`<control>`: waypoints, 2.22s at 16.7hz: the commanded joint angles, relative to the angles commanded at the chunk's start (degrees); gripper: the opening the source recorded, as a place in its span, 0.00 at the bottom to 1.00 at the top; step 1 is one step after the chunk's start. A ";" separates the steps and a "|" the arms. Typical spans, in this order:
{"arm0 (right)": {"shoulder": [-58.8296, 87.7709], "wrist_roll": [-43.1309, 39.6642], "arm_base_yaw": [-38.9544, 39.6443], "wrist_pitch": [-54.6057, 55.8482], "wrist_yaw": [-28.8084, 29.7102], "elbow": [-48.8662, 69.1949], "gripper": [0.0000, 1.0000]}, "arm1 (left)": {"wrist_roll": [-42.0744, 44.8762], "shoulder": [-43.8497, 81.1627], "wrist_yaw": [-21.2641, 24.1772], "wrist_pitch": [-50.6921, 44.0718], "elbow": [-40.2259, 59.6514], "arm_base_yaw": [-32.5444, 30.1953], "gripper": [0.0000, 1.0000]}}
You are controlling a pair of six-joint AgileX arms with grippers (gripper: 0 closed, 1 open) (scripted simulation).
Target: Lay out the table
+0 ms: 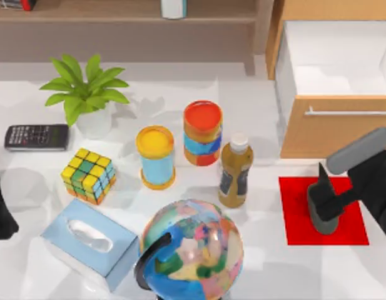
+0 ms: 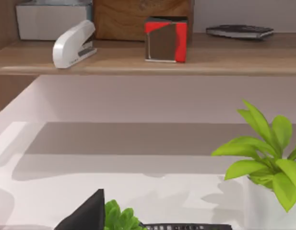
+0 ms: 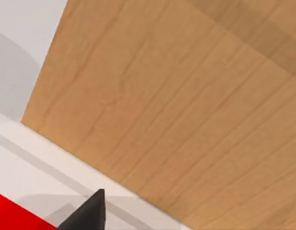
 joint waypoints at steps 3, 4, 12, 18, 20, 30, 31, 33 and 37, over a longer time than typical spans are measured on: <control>2.05 -7.32 -0.01 7.68 0.56 -1.47 1.00 | 0.00 0.00 0.00 0.00 0.00 0.00 1.00; 2.84 -10.11 -0.03 10.12 0.78 -1.88 1.00 | 0.00 0.00 0.00 0.00 0.00 0.00 1.00; 11.43 -43.55 -0.10 31.22 3.37 -4.43 1.00 | 0.00 0.00 0.00 0.00 0.00 0.00 1.00; 15.78 -63.27 -1.61 41.09 6.33 -3.88 1.00 | 0.00 0.00 0.00 0.00 0.00 0.00 1.00; 15.95 -65.45 -2.10 42.11 6.80 -3.56 1.00 | 0.00 0.00 0.00 0.00 0.00 0.00 1.00; 16.42 -65.45 -2.85 40.56 6.07 -1.51 1.00 | 0.00 0.00 0.00 0.00 0.00 0.00 1.00; 16.54 -65.47 -3.23 39.82 5.70 -0.65 1.00 | 0.00 0.00 0.00 0.00 0.00 0.00 1.00; 16.77 -65.46 -3.93 38.44 5.00 0.97 1.00 | 0.00 0.00 0.00 0.00 0.00 0.00 1.00; 16.89 -65.47 -4.29 37.70 4.62 1.83 1.00 | 0.00 0.00 0.00 0.00 0.00 0.00 1.00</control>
